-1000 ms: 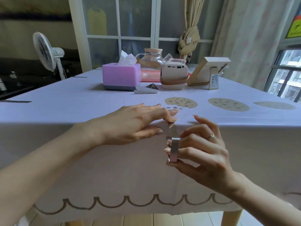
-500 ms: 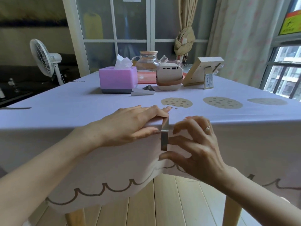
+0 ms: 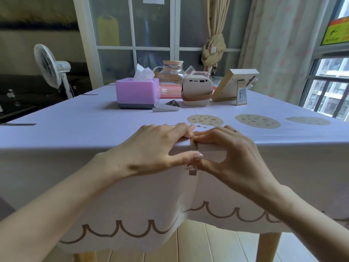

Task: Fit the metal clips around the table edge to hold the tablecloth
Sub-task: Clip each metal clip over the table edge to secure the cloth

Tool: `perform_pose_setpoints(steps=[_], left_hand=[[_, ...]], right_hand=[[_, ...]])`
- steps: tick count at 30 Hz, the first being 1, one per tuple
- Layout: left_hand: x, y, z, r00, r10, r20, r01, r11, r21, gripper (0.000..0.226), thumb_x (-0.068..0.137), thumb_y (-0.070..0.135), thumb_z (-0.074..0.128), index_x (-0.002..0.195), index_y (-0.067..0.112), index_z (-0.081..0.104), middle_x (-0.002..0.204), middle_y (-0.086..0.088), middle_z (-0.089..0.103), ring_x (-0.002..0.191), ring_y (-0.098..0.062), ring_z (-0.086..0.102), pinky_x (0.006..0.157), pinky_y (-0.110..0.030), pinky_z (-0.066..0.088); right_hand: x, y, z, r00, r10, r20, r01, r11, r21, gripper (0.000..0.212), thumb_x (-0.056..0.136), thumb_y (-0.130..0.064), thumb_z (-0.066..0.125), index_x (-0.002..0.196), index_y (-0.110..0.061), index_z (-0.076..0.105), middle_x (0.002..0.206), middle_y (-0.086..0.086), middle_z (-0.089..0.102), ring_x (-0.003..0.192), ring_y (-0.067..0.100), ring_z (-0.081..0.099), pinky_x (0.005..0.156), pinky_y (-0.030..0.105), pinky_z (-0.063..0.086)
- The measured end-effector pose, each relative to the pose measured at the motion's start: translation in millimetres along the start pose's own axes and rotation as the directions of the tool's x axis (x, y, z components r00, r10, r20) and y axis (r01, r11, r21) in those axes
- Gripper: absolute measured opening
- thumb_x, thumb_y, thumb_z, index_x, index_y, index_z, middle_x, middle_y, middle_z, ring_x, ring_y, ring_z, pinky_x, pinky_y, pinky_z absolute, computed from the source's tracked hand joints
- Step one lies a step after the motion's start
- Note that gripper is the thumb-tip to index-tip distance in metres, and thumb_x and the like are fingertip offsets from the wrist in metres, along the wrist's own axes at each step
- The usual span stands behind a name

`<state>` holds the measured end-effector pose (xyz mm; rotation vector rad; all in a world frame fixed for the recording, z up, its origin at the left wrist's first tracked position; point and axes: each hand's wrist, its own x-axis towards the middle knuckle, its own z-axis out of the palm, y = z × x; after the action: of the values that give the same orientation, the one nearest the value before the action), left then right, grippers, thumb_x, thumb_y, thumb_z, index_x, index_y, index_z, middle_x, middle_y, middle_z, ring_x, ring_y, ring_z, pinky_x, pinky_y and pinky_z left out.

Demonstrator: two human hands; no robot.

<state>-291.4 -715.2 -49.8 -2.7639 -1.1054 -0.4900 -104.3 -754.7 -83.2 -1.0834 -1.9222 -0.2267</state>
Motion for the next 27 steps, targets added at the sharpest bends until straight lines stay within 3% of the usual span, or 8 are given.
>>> perform_pose_setpoints(steps=[2, 7, 13, 16, 18, 20, 23, 27], left_hand=[[1, 0, 1, 0.999, 0.014, -0.048, -0.014, 1.0, -0.003, 0.066, 0.07, 0.079, 0.018, 0.113, 0.036, 0.043, 0.115, 0.012, 0.062, 0.092, -0.014, 0.055, 0.07, -0.027, 0.033], [5, 1, 5, 0.993, 0.025, -0.113, -0.02, 0.999, 0.046, 0.073, 0.072, 0.076, 0.015, 0.118, 0.031, 0.049, 0.113, 0.008, 0.065, 0.092, -0.019, 0.058, 0.071, -0.03, 0.039], [8, 2, 11, 0.986, -0.037, -0.165, 0.049, 0.996, 0.071, 0.076, 0.074, 0.074, 0.014, 0.128, 0.033, 0.048, 0.119, 0.006, 0.064, 0.098, -0.022, 0.06, 0.075, -0.033, 0.042], [7, 4, 14, 0.989, -0.059, -0.139, 0.076, 0.99, 0.12, 0.085, 0.072, 0.072, 0.001, 0.139, 0.034, 0.035, 0.146, 0.011, 0.04, 0.124, -0.015, 0.048, 0.088, -0.032, 0.042], [6, 7, 15, 0.995, -0.058, -0.081, 0.07, 0.986, 0.154, 0.092, 0.069, 0.068, -0.009, 0.146, 0.031, 0.022, 0.155, 0.011, 0.016, 0.14, -0.008, 0.024, 0.107, -0.03, 0.031], [6, 9, 16, 0.997, -0.058, -0.045, 0.064, 0.985, 0.162, 0.092, 0.07, 0.066, -0.012, 0.148, 0.027, 0.016, 0.157, 0.008, 0.011, 0.143, -0.007, 0.013, 0.113, -0.025, 0.018], [5, 9, 16, 0.995, -0.037, -0.09, 0.052, 0.985, 0.167, 0.088, 0.076, 0.066, -0.006, 0.147, 0.023, 0.023, 0.154, 0.004, 0.022, 0.141, -0.011, 0.023, 0.111, -0.028, 0.025], [5, 8, 20, 0.981, 0.012, -0.194, 0.027, 0.981, 0.195, 0.076, 0.086, 0.059, 0.013, 0.134, 0.013, 0.05, 0.138, -0.004, 0.051, 0.125, -0.019, 0.05, 0.092, -0.037, 0.049]], right_hand=[[1, 2, 0, 1.0, -0.005, 0.019, 0.005, 0.999, 0.036, 0.049, 0.066, -0.056, 0.061, 0.091, -0.015, 0.071, 0.098, -0.007, 0.071, 0.096, 0.02, 0.062, 0.079, 0.042, 0.051], [4, 7, 2, 1.0, -0.021, -0.023, 0.02, 1.0, -0.015, 0.045, 0.065, -0.051, 0.067, 0.088, -0.013, 0.073, 0.095, -0.006, 0.073, 0.091, 0.023, 0.063, 0.074, 0.043, 0.053], [8, 3, 8, 0.995, 0.015, -0.099, -0.023, 0.996, -0.08, 0.035, 0.058, -0.038, 0.073, 0.087, -0.019, 0.068, 0.076, -0.024, 0.054, 0.076, 0.025, 0.06, 0.065, 0.035, 0.05], [8, 5, 8, 0.995, 0.058, -0.082, -0.061, 0.997, -0.043, 0.044, 0.058, -0.039, 0.079, 0.094, -0.02, 0.062, 0.089, -0.012, 0.067, 0.086, 0.026, 0.064, 0.07, 0.039, 0.052], [8, 5, 8, 0.995, 0.056, -0.087, -0.06, 0.997, -0.044, 0.045, 0.059, -0.042, 0.077, 0.095, -0.019, 0.062, 0.091, -0.011, 0.069, 0.087, 0.025, 0.065, 0.071, 0.039, 0.053], [6, 6, 8, 0.995, 0.03, -0.096, -0.039, 0.995, -0.097, 0.044, 0.063, -0.049, 0.069, 0.096, -0.019, 0.064, 0.09, -0.012, 0.069, 0.085, 0.022, 0.064, 0.069, 0.033, 0.051], [2, 12, 10, 0.994, -0.084, -0.07, 0.066, 0.972, -0.226, 0.041, 0.071, -0.05, 0.06, 0.092, -0.015, 0.067, 0.091, -0.008, 0.071, 0.084, 0.022, 0.062, 0.069, 0.027, 0.044], [10, 15, 4, 0.991, -0.131, -0.002, 0.127, 0.965, -0.23, 0.04, 0.071, -0.051, 0.061, 0.084, -0.013, 0.068, 0.086, -0.004, 0.072, 0.078, 0.025, 0.065, 0.064, 0.032, 0.048]])
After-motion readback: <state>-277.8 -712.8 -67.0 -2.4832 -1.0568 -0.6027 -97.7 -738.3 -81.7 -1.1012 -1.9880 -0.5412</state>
